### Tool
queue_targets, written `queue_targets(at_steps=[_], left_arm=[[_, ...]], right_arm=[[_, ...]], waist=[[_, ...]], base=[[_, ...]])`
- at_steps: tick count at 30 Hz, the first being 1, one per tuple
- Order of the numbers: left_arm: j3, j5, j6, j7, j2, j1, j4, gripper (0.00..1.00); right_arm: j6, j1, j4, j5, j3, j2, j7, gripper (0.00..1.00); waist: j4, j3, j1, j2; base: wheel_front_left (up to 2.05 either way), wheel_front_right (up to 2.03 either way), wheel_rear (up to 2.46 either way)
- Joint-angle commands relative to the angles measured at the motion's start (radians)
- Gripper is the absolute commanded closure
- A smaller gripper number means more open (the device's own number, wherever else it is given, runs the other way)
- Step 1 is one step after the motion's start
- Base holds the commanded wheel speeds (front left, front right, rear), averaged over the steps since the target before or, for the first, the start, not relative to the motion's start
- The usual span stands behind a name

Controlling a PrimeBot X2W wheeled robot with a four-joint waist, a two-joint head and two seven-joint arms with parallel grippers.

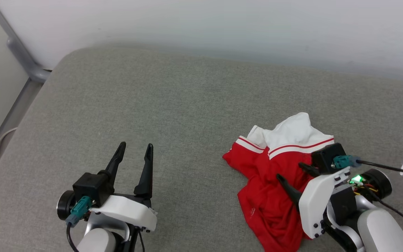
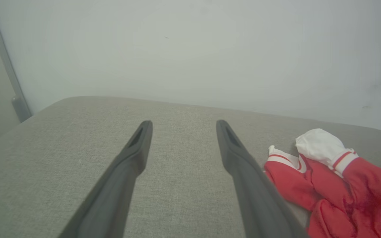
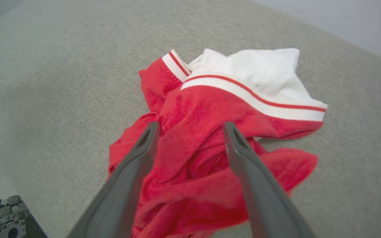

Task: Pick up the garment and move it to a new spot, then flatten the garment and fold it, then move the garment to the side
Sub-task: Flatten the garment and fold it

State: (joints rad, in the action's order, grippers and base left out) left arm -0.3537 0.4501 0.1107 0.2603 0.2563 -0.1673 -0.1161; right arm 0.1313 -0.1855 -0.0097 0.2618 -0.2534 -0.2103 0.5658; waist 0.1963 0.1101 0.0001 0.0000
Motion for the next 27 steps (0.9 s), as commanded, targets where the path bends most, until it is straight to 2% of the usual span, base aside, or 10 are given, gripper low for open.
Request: queue_targets(at_steps=[1, 8, 9, 10, 18, 22, 27], left_arm=[[0.0, -0.009, -0.004, 0.007, -0.007, -0.008, -0.001, 0.0], [0.025, -0.03, -0.027, 0.006, -0.036, -0.024, -0.02, 0.0], [0.029, -0.035, -0.031, 0.006, -0.039, -0.024, -0.023, 0.0], [0.033, -0.037, -0.031, 0.006, -0.043, -0.023, -0.025, 0.0], [0.066, -0.062, -0.051, 0.005, -0.058, -0.008, -0.035, 0.0], [0.075, -0.071, -0.061, 0.005, -0.062, -0.004, -0.041, 0.0], [0.082, -0.076, -0.067, 0.005, -0.064, -0.001, -0.046, 0.0]], right_arm=[[-0.001, -0.021, 0.011, 0.0, -0.007, -0.01, 0.007, 0.0], [-0.001, -0.089, 0.106, 0.029, -0.091, -0.053, 0.045, 0.0], [-0.001, -0.095, 0.115, 0.033, -0.095, -0.055, 0.045, 0.16], [-0.001, -0.105, 0.12, 0.034, -0.096, -0.055, 0.036, 1.0], [-0.001, -0.177, 0.094, 0.024, -0.045, -0.064, -0.025, 1.0], [-0.001, -0.165, 0.051, -0.005, 0.063, -0.058, -0.047, 1.0], [-0.001, -0.069, 0.029, -0.029, 0.266, -0.029, -0.05, 1.0]], waist=[[0.023, 0.024, -0.0001, 0.0], [0.043, 0.047, -0.0001, 0.0], [0.044, 0.049, -0.0001, 0.0], [0.044, 0.05, -0.0001, 0.0], [0.005, 0.041, -0.0001, 0.0], [-0.026, 0.032, -0.0001, 0.0], [-0.063, 0.024, -0.0001, 0.0]], base=[[0.0, 0.0, 0.0], [0.0, 0.0, 0.0], [0.0, 0.0, 0.0], [0.0, 0.0, 0.0], [0.0, 0.0, 0.0], [0.0, 0.0, 0.0], [0.0, 0.0, 0.0]])
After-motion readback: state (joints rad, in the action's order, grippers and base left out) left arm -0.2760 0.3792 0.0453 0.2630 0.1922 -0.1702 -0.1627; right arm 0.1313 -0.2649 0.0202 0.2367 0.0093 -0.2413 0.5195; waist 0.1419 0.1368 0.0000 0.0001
